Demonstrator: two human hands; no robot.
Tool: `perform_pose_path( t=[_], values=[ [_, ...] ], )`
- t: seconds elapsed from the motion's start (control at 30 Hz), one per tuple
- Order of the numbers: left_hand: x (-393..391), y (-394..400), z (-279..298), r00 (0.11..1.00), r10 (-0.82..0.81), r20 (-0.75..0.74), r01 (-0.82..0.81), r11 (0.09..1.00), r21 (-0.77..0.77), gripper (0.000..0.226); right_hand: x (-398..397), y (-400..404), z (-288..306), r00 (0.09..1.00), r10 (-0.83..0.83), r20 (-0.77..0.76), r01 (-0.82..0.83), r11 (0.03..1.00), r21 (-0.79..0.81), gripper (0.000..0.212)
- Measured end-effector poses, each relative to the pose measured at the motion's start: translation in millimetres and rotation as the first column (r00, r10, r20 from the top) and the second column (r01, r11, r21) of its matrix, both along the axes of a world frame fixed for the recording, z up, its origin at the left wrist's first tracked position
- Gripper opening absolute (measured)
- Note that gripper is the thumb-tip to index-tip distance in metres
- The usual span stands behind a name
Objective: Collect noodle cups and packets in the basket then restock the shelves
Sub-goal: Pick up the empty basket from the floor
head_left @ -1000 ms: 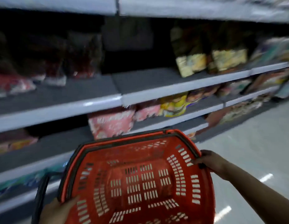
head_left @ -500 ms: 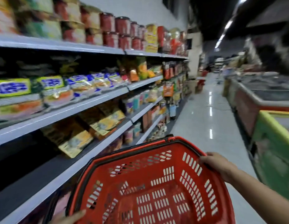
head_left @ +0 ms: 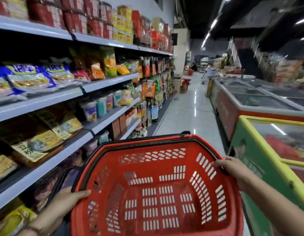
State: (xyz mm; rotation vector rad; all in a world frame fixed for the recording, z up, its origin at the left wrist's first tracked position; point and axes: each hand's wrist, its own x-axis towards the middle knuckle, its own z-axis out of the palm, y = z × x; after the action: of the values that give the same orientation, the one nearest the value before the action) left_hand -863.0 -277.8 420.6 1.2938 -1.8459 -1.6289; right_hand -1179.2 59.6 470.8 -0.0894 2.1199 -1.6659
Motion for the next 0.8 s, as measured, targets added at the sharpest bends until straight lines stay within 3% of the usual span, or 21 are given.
perform_pose_path(
  t=[0.1,0.37,0.6,0.8],
  values=[
    [-53,-33,-12,0.998,-0.039,0.058,0.039,0.999,0.003,0.011,-42,-14,-7,0.999,-0.031,0.019,0.031,0.999,-0.008,0.012],
    [-242,-141,-61,0.98,-0.174,0.092,0.173,0.985,0.016,0.015,-170,-63,-51,0.977,-0.171,0.128,0.159,0.983,0.095,0.03],
    [-444,-189,-39,0.922,-0.359,0.143,0.374,0.922,-0.098,0.017,-281,-75,-67,0.905,-0.379,0.194,0.371,0.925,0.077,0.032],
    [-609,-203,-46,0.873,-0.459,0.164,0.476,0.875,-0.091,0.015,-406,-81,-87,0.851,-0.489,0.19,0.491,0.87,0.04,0.028]
  ],
)
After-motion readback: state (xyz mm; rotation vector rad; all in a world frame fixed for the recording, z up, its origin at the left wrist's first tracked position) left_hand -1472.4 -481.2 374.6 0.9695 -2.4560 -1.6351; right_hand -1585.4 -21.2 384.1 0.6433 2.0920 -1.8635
